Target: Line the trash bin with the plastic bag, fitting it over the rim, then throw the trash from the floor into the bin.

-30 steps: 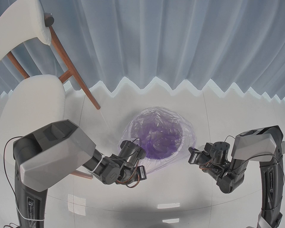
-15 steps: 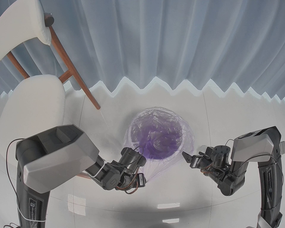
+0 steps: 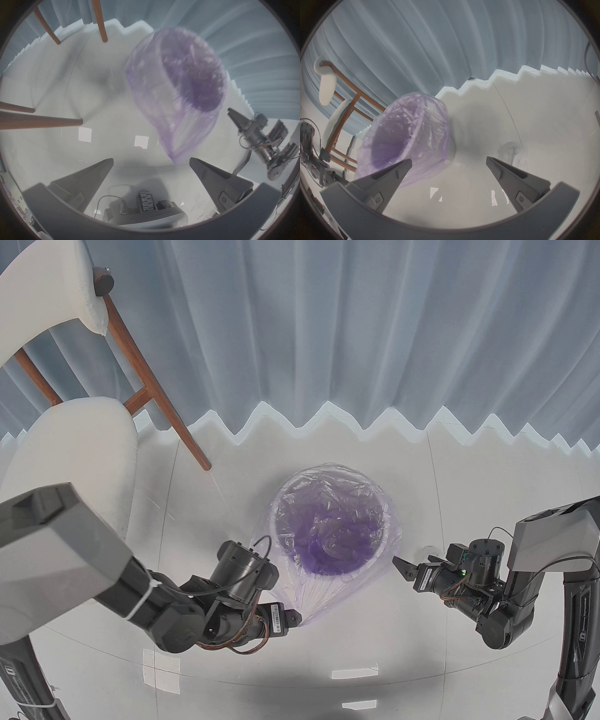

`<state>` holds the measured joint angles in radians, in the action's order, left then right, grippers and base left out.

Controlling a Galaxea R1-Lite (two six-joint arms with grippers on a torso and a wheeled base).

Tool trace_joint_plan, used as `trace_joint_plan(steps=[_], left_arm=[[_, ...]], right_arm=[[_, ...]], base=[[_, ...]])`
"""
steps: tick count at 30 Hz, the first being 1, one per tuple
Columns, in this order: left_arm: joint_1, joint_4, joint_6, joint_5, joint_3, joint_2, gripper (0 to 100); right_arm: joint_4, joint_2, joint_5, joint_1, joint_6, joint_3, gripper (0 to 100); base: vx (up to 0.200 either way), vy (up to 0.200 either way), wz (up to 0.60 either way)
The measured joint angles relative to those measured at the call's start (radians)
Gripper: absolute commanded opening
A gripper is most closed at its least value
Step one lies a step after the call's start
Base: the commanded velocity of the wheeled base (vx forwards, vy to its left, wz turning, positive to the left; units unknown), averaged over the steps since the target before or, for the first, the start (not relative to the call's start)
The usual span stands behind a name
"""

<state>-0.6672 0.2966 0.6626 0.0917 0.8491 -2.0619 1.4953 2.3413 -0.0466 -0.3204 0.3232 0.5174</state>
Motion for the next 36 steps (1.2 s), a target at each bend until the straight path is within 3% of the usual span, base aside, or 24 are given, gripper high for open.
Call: trace_joint_plan(steps=[7, 15, 19, 27, 33, 36], left_arm=[[-0.019, 0.096, 0.028, 0.011, -0.105, 0.111, 100], [-0.042, 0.384, 0.035, 0.094, -0.152, 0.081, 100], [-0.036, 0.424, 0.027, 0.094, -0.172, 0.112, 100], [0.064, 0.443, -0.023, -0.056, -0.148, 0.368, 100], [0.176, 0.444, -0.045, -0.231, -0.135, 0.601, 100], [0.218, 0.445, -0.051, -0.253, -0.130, 0.667, 100]], right_arm=[[0.001, -0.027, -0.024, 0.022, 0.001, 0.015, 100], [0.004, -0.050, -0.028, 0.025, 0.001, 0.021, 100], [0.003, -0.058, -0.029, 0.023, 0.001, 0.021, 100], [0.000, -0.063, -0.029, 0.026, 0.011, 0.037, 100], [0.000, -0.038, -0.008, 0.034, 0.014, 0.090, 100], [0.007, 0.003, 0.027, 0.037, 0.013, 0.141, 100]], base=[[0.000, 0.000, 0.00], [0.000, 0.000, 0.00], [0.000, 0.000, 0.00], [0.000, 0.000, 0.00], [0.000, 0.000, 0.00], [0.000, 0.000, 0.00]])
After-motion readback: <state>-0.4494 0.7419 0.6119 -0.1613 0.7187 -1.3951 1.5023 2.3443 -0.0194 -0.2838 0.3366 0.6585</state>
